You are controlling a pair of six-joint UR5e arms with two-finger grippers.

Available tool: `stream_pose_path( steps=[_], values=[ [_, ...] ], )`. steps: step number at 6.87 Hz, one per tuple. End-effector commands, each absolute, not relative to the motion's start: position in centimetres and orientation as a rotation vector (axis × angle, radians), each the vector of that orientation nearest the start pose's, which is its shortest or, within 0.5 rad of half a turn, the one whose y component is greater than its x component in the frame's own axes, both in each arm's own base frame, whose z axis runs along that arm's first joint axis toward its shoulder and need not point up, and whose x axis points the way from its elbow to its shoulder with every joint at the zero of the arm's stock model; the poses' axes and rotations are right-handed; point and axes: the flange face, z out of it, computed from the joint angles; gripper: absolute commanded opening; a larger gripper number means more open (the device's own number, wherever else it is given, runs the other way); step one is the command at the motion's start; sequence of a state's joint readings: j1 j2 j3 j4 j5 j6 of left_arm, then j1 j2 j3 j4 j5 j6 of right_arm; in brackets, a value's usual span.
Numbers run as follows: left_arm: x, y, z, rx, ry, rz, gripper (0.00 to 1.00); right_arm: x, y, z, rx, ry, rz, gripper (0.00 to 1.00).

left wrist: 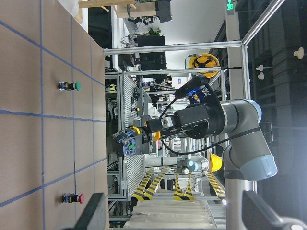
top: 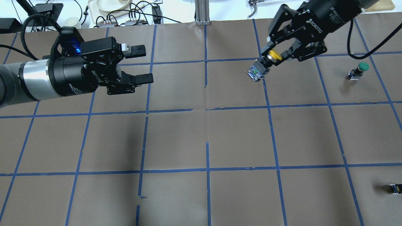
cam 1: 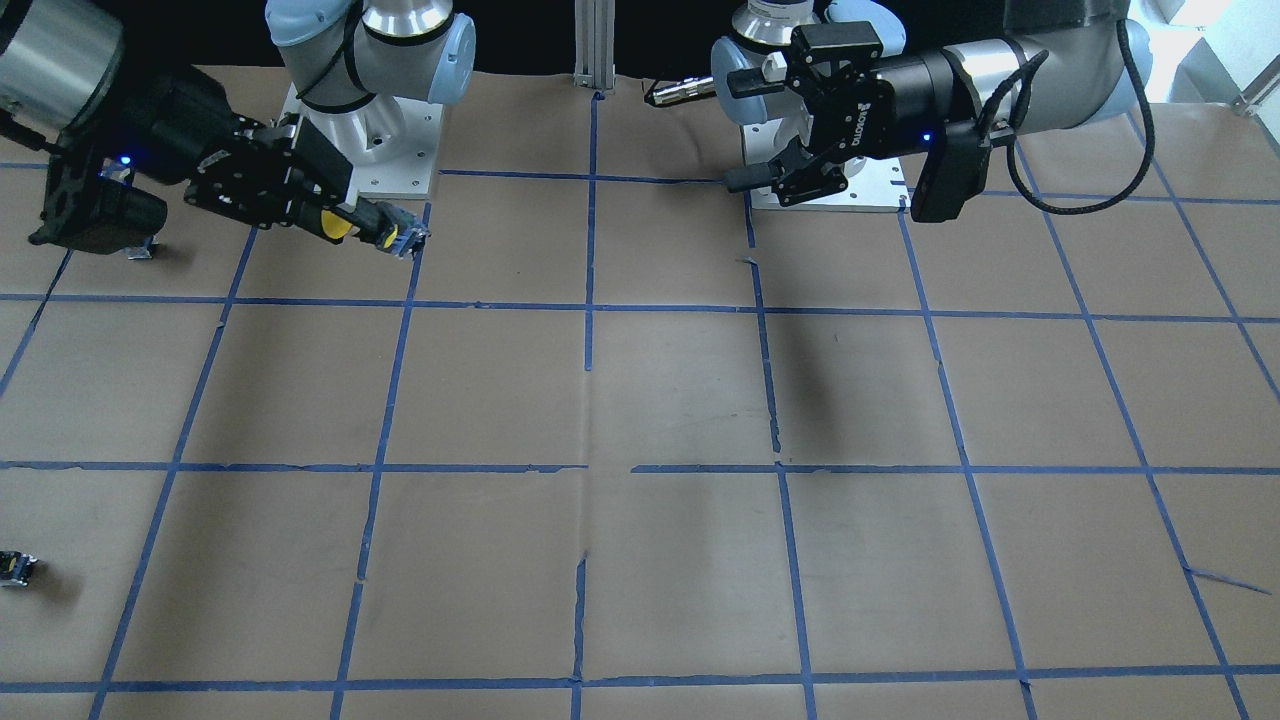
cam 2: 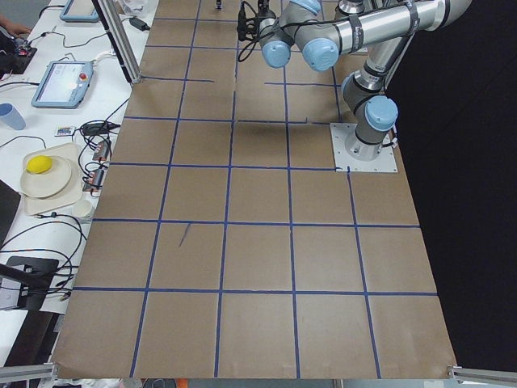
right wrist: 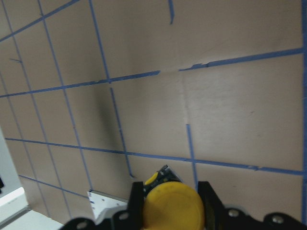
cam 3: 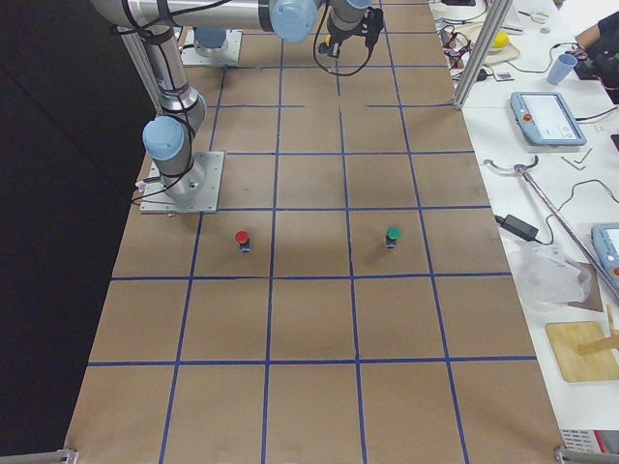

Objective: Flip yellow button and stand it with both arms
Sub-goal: 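Open the left gripper and pull it back while the right gripper takes the button, then carry the yellow button with the right gripper and lower it upright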

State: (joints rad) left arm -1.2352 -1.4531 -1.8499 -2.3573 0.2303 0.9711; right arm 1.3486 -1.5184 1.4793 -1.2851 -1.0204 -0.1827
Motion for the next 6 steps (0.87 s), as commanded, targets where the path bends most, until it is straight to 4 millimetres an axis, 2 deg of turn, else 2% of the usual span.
stream_pose_path(
  steps=[1, 2, 3, 4, 5, 6],
  values=[
    [-6.9, -46.9, 39.1, 0.208, -1.719, 0.031, 1.00, -3.5, -54.1, 43.8, -0.029, 2.742, 0.042, 0.24],
    [-6.0, -48.6, 37.8, 0.207, -1.825, -0.029, 1.00, -7.1, -55.1, 40.1, -0.266, 2.789, -0.018, 0.24],
    [-5.5, -49.7, 37.6, 0.185, -1.952, -0.029, 1.00, -9.9, -55.6, 36.8, -0.412, 2.834, -0.070, 0.24],
    [-5.4, -50.5, 38.1, 0.141, -2.066, 0.008, 1.00, -12.9, -54.9, 34.4, -0.572, 2.863, -0.105, 0.24],
    [-6.5, -51.3, 38.9, 0.089, -2.206, 0.013, 1.00, -15.8, -53.3, 32.1, -0.742, 2.839, -0.145, 0.24],
    [-7.8, -52.3, 40.6, -0.005, -2.340, 0.051, 1.00, -19.0, -52.0, 29.8, -0.822, 2.854, -0.206, 0.24]
  ],
)
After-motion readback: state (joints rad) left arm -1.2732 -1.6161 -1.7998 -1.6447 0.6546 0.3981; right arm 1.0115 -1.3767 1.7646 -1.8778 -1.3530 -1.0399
